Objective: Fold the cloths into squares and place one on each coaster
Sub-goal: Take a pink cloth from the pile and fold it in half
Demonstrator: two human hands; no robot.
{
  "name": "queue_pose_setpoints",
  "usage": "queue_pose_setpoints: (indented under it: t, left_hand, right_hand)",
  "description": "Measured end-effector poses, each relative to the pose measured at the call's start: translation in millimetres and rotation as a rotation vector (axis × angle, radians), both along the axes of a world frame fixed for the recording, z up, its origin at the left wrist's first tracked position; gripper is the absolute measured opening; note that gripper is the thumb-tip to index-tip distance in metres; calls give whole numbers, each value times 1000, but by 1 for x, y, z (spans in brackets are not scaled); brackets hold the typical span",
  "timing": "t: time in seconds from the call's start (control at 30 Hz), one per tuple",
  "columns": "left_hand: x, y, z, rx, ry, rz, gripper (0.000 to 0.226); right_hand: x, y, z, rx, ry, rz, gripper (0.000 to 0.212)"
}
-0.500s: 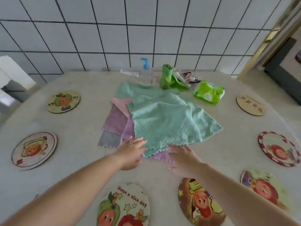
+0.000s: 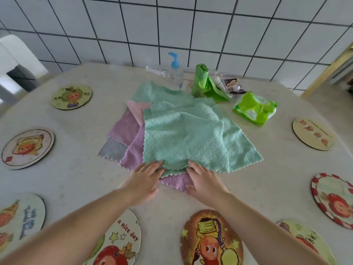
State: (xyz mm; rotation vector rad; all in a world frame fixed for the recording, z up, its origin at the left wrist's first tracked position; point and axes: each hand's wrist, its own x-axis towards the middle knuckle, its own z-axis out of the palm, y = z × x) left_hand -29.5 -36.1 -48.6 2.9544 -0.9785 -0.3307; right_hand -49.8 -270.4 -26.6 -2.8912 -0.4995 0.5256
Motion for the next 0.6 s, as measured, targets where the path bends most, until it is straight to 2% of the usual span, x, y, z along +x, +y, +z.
queue_pose_setpoints:
  t: [0.1, 0.17, 0.27, 0.33, 0.37, 0.47, 0.6]
  left_hand:
    - [5, 1, -4, -108, -123, 38, 53]
    - [10, 3, -9, -258, -152, 72, 47]
    - [21, -2, -15, -498, -219, 184, 32]
    - [29, -4, -20, -590, -250, 231, 16]
    - [33, -3, -22, -621, -250, 239, 8]
    - [44, 3, -26, -655, -240, 175, 8]
    - [47, 6, -23, -635, -302, 90, 11]
  right_hand:
    - [3, -4, -6, 23, -26, -8, 61]
    - [5, -5, -15, 67, -61, -27, 53]
    - [7, -6, -36, 198, -177, -93, 48]
    - [8, -9, -48, 279, -293, -119, 43]
    - [9, -11, -53, 315, -354, -122, 39]
    - [17, -17, -56, 420, -456, -135, 26]
    - [30, -24, -40, 342, -494, -102, 20]
